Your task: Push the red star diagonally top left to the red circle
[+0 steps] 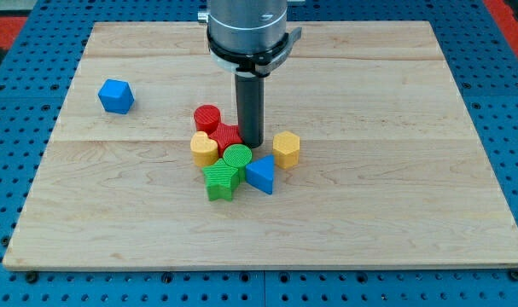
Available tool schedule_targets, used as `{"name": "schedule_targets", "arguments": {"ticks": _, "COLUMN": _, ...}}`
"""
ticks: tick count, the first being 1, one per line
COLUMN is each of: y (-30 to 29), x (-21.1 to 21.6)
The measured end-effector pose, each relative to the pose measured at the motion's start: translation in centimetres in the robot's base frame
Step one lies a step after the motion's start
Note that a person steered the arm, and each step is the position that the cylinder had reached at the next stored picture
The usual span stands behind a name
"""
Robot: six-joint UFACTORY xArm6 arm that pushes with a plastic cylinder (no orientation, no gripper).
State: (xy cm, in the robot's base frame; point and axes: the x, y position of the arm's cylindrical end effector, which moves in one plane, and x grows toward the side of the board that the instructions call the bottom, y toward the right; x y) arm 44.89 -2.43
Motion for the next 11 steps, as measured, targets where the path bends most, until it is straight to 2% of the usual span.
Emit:
{"name": "schedule_targets", "arguments": {"ticks": 2, "y": -5.2, "x": -1.1}}
{"name": "schedule_targets", "arguments": {"ticks": 3, "y": -1.7, "x": -0.1}}
{"name": "schedule_targets", "arguments": {"ticks": 4, "y": -6.3, "x": 2.0}}
{"name": "schedule_targets", "arguments": {"ticks": 5, "y": -9.4, "x": 1.4}}
{"name": "schedule_targets", "arguments": {"ticks": 6, "y": -13.6, "x": -2.3}}
{"name": "schedule_targets", "arguments": {"ticks": 7, "y": -17.9, "x": -0.2}}
{"name": "schedule_targets", "arguments": {"ticks": 8, "y": -20.7, "x": -3.6}}
{"name": "schedule_targets", "arguments": {"ticks": 9, "y": -12.7, "x": -5.9}}
{"name": "schedule_targets", "arguments": {"ticks": 10, "y": -18.2, "x": -1.1}}
{"name": "schedule_targets", "arguments": {"ticks": 11, "y": -9.2, "x": 2.8}}
